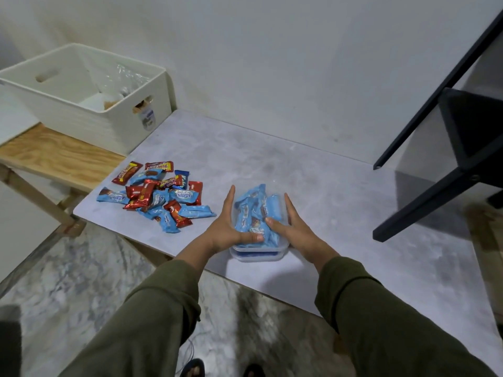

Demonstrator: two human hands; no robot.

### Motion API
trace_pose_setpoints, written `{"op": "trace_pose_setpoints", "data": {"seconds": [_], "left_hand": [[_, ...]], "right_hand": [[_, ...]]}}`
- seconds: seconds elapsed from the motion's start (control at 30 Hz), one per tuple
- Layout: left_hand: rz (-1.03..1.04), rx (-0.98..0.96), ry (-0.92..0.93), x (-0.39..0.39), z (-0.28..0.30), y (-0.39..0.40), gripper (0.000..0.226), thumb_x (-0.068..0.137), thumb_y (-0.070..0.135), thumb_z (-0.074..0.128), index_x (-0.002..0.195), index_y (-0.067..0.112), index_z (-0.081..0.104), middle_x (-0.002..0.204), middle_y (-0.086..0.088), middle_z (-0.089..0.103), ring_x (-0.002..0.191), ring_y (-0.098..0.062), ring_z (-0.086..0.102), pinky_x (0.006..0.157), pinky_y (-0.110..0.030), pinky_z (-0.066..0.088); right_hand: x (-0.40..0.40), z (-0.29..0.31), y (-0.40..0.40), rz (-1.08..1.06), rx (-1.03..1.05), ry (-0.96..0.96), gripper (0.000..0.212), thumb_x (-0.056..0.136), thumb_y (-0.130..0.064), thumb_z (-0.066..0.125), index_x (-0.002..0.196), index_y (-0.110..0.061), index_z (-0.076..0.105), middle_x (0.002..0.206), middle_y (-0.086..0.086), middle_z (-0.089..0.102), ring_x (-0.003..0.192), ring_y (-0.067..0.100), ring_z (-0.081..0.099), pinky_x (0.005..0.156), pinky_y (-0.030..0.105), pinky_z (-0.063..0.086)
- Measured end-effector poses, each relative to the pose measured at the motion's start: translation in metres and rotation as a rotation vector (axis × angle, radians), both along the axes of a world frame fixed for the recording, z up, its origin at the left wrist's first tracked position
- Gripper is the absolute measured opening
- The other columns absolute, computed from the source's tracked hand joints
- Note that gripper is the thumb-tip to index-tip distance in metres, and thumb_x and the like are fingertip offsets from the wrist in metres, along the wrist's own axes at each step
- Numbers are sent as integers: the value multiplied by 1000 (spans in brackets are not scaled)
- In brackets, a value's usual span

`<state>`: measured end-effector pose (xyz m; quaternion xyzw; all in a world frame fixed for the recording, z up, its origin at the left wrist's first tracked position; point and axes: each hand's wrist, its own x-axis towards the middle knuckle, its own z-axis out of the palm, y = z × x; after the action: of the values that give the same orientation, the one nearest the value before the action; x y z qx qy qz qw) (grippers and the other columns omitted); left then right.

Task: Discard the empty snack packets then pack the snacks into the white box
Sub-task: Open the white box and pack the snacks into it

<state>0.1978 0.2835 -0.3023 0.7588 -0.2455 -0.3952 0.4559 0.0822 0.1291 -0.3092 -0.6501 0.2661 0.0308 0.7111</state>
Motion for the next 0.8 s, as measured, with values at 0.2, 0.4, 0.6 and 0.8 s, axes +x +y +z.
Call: {"op": "trace_pose_setpoints", "data": {"seconds": [0.2,0.4,0.6,0.8], "left_hand": [[-19,-1,-40,2,1,0,130,60,31,86,147,39,-10,156,3,20,134,-22,38,105,-39,44],[-36,-4,-24,5,5,3,128,61,29,87,147,42,-7,153,2,26,130,-22,42,103,-38,45],[-21,-71,18,19,25,14,130,59,26,88,147,42,-7,147,7,32,123,-17,46,101,-36,46],[3,-123,-36,60,75,36,125,65,17,84,148,39,-7,147,5,30,113,-10,43,94,-24,43]], "right_hand": [[3,-4,7,-39,-2,-73,100,76,-28,74,141,-55,2,151,-3,32,122,22,54,93,43,53],[-1,1,12,-60,-45,-104,84,83,-22,68,144,-42,14,150,-1,33,117,18,56,82,28,57],[17,28,21,-51,-156,-102,84,82,-27,69,143,-44,14,149,-2,32,118,18,54,85,28,56],[65,74,38,-23,-230,-133,86,81,-32,70,141,-51,11,153,-2,28,124,24,50,97,41,50]]}}
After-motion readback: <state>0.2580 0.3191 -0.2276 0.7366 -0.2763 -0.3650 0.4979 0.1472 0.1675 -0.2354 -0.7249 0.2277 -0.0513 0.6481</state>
